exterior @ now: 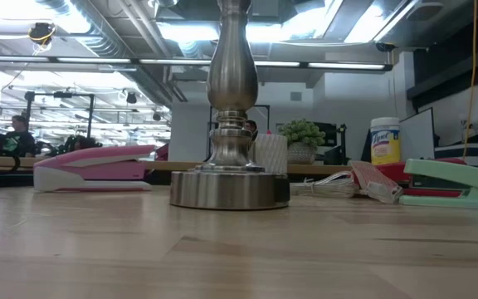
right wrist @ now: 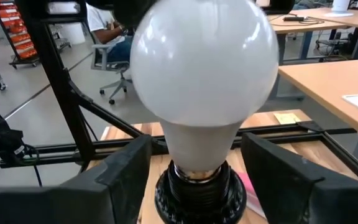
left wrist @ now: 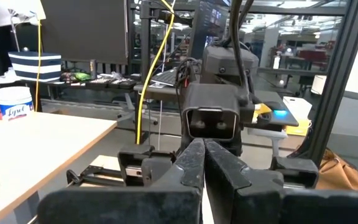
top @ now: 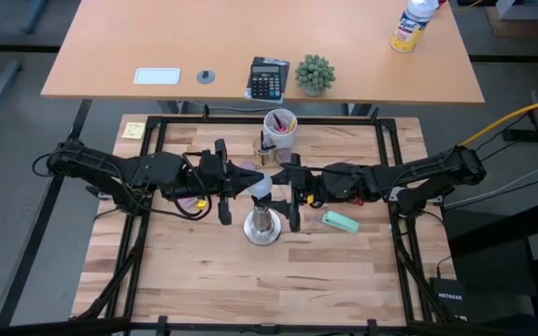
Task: Screw lightbulb
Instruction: Insert the lightbulb into the lamp socket
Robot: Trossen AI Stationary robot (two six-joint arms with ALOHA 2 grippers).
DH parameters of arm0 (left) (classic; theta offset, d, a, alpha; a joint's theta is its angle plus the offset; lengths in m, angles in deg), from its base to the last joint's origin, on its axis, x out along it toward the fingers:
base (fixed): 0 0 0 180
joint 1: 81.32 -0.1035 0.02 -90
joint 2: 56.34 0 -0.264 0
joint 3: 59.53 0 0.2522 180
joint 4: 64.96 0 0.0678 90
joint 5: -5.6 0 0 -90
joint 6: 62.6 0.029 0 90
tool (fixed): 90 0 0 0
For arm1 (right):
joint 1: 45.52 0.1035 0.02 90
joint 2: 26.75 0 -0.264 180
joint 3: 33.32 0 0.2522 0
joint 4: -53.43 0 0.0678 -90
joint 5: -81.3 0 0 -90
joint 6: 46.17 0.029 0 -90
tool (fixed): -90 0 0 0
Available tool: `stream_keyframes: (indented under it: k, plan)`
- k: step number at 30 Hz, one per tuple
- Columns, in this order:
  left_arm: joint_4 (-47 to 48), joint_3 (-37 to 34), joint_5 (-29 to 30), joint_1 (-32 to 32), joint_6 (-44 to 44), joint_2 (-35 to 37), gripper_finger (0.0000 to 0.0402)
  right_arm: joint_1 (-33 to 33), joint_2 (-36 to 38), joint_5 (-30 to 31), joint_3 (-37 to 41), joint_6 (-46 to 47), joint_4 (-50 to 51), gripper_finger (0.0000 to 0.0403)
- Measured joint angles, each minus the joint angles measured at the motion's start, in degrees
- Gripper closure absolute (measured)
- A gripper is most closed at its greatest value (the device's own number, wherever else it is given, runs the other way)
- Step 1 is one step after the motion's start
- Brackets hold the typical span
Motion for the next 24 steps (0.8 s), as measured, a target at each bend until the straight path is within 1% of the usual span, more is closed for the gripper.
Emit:
stream_keyframes:
  k: [12,24]
  plan:
    - [0.02,0.00,0.00,0.00,-0.02,0.00,0.0400,0.04,0.87,0.31,-0.04,-1.40,0.40,0.0146]
    - [0.00,-0.02,0.00,0.00,-0.02,-0.01,0.0400,0.92,2.23,-0.61,-0.09,-1.46,5.22,0.0146]
